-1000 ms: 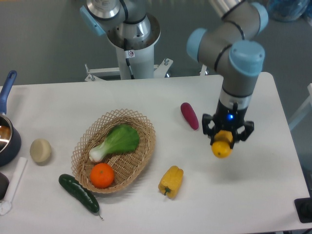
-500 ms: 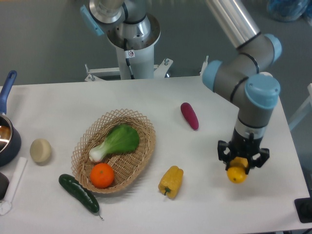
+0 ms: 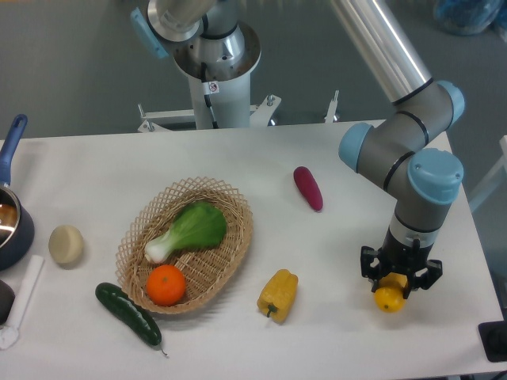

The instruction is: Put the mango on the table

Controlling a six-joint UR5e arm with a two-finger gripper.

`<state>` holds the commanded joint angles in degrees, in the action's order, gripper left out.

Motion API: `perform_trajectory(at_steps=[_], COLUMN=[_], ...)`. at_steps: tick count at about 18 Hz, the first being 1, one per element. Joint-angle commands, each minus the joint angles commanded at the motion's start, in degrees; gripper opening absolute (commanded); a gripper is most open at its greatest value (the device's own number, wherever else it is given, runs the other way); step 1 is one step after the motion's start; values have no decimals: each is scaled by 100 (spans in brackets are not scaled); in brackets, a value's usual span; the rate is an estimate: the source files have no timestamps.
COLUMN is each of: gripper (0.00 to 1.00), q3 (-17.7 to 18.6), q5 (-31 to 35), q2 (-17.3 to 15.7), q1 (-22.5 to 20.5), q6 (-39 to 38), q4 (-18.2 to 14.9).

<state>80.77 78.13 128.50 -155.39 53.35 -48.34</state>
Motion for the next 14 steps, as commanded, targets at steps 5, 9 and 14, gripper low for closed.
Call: perform_trajectory(at_steps=[5, 9, 14], gripper=[95, 100, 100], q3=[-9, 0, 9], q5=[18, 35, 254], q2=[0, -140, -561], q1=[0, -9, -289], q6=[245, 404, 712], q4=[26, 18, 18])
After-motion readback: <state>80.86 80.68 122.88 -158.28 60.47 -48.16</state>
